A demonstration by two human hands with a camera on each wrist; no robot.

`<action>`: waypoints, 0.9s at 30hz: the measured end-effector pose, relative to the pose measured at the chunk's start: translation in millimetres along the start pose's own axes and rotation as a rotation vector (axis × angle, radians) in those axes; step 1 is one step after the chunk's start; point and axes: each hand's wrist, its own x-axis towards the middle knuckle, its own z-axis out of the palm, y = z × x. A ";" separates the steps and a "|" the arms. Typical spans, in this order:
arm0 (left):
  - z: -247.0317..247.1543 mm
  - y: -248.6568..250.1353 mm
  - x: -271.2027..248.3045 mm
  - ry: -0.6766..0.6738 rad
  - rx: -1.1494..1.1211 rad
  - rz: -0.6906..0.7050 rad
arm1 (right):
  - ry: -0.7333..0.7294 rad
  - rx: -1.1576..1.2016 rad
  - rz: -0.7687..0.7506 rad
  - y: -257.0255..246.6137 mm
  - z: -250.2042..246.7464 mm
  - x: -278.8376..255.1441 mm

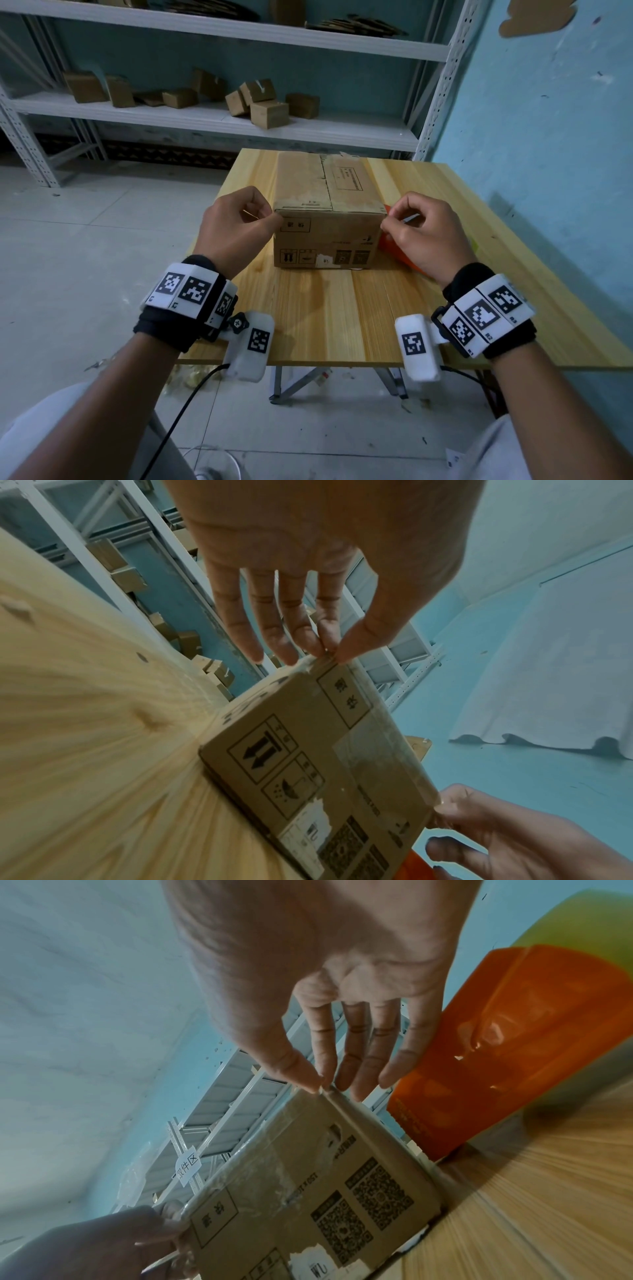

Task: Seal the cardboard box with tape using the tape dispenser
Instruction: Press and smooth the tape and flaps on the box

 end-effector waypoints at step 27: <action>-10.8 -8.3 4.2 -0.096 -0.127 0.051 | -0.063 0.153 -0.042 5.0 -1.3 1.7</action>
